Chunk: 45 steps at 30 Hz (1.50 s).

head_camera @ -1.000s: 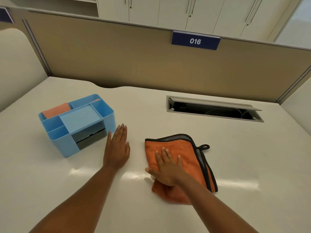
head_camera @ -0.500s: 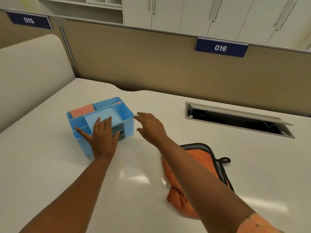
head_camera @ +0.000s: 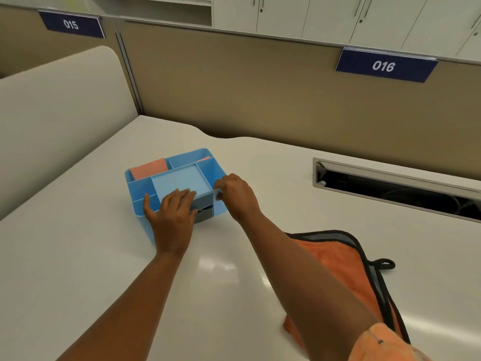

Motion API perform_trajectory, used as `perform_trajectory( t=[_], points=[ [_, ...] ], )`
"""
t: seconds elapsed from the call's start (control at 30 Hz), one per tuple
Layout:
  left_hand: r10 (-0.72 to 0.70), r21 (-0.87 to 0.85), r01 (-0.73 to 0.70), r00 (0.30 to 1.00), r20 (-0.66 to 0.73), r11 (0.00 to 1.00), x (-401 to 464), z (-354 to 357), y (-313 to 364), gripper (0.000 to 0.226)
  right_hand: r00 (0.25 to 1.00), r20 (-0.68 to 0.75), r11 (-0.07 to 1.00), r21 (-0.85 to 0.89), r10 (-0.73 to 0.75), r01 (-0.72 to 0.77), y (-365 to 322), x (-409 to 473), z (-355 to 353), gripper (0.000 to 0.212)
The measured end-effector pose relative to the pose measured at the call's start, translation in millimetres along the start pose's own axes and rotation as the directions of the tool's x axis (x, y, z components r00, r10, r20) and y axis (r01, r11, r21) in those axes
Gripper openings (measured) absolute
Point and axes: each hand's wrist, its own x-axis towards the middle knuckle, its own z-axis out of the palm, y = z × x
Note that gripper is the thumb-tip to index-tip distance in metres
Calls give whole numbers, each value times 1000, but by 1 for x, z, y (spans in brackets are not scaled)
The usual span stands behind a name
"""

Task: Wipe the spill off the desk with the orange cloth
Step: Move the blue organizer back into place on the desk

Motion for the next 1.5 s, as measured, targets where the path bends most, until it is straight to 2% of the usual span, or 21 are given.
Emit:
perform_trajectory(
  t=[0.2, 0.4, 0.5, 0.63, 0.77, 1.0, 1.17, 1.5],
  points=[
    [43, -43, -45, 997, -59, 998, 10, 7, 3, 48, 994, -95, 995, 86, 62, -54, 7, -5, -5, 18],
    [-1, -112, 3, 1000, 19, 994, 35, 14, 30, 56, 965, -178, 977, 119, 194, -174, 40, -13, -33, 20],
    [-13, -213, 25, 998, 62, 977, 46, 21, 47, 53, 944, -202, 964, 105, 260, -243, 61, -20, -47, 20],
    [50, -401, -5, 994, 101, 916, 63, 32, 77, 45, 909, -231, 938, 80, 347, -338, 90, -26, -63, 19],
    [96, -492, -14, 985, 143, 871, 77, 47, 101, 43, 881, -251, 915, 50, 400, -401, 114, -31, -75, 20],
    [156, -537, -34, 971, 182, 843, 89, 74, 126, 41, 851, -277, 892, 49, 445, -450, 146, -35, -78, 19],
    [217, -528, -110, 965, 146, 842, 94, 85, 134, 40, 819, -300, 870, 86, 488, -486, 161, -33, -78, 20],
    [251, -507, -149, 958, 139, 849, 93, 97, 136, 40, 824, -284, 870, 96, 490, -484, 172, -28, -70, 19]
  ],
)
